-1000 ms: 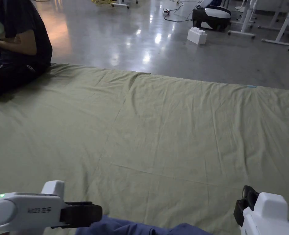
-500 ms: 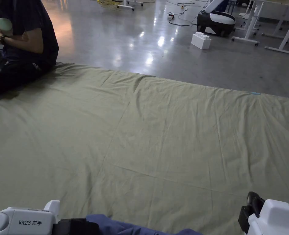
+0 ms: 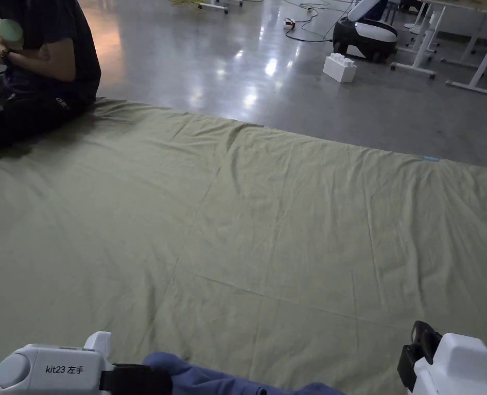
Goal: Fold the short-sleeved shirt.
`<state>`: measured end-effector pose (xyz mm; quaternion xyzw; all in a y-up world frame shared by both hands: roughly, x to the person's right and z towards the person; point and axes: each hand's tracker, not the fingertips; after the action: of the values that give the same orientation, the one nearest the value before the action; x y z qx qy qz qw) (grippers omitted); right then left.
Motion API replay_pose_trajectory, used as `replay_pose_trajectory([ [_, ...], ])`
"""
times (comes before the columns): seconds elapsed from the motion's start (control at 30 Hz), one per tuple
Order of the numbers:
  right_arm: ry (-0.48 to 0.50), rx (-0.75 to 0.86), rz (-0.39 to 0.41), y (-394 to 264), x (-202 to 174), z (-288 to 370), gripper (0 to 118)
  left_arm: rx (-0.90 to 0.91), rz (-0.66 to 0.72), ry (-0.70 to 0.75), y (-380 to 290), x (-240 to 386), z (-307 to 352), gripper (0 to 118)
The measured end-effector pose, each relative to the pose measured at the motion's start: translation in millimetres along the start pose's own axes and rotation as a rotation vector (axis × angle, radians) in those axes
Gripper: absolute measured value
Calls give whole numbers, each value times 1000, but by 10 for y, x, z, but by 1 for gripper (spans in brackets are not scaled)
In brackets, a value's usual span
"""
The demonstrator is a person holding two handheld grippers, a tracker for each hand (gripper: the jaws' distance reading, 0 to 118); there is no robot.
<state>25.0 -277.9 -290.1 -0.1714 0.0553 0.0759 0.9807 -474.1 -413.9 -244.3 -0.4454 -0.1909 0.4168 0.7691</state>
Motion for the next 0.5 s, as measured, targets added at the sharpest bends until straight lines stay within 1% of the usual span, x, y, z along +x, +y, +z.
replay_pose_trajectory([
  [0.03,0,0,4,2,-1,2,1,3,-30,24,10,17,22,19],
  [0.17,-1,1,10,12,5,1,1,21,-47,26,66,152,158,17],
  [0.27,-2,5,14,41,9,3,1,61,-85,65,152,255,360,16],
  [0.3,-2,6,14,50,9,1,1,75,-103,97,139,404,467,16],
  [0.47,8,14,17,62,-17,-13,1,109,-114,209,243,575,973,16],
  [0.5,12,14,18,61,-33,-17,1,120,-125,257,253,626,1067,16],
])
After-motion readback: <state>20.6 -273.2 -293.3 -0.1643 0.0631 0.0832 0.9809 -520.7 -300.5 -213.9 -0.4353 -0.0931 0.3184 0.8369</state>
